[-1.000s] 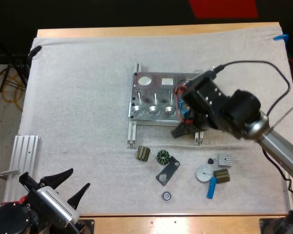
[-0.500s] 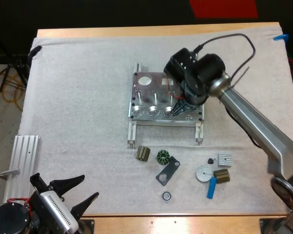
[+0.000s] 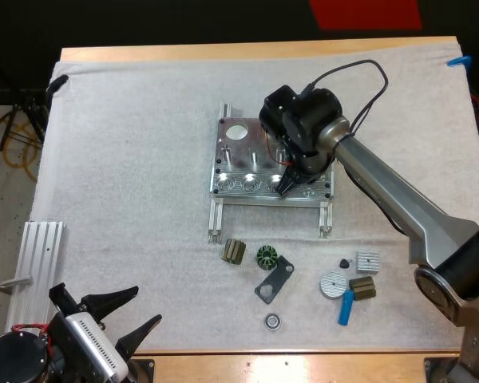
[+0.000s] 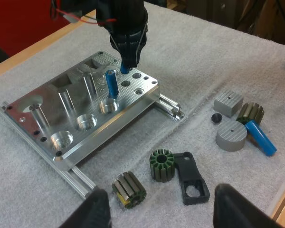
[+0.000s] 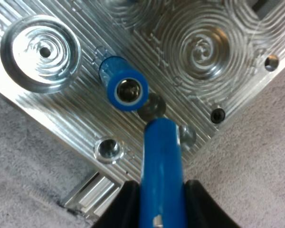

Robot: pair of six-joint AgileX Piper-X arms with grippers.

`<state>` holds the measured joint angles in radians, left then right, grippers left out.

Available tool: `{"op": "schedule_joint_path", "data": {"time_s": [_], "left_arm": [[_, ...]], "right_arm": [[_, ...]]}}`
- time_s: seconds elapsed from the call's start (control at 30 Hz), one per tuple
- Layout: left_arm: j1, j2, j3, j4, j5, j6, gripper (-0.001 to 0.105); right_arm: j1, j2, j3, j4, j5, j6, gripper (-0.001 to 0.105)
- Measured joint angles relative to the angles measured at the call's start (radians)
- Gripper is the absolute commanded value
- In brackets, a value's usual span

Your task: Load cells from left to right

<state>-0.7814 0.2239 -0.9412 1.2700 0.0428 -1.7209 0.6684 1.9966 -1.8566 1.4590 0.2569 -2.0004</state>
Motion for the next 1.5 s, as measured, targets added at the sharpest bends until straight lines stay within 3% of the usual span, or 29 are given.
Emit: {"op": "schedule_joint_path", "data": {"time_s": [1.5], "left_arm": [[0.0,0.0,0.004,-0.001,0.0,0.0,0.047]], "right_arm": [[-0.007,0.082,-0.005,-0.017,0.0,-0.003,0.0]]}}
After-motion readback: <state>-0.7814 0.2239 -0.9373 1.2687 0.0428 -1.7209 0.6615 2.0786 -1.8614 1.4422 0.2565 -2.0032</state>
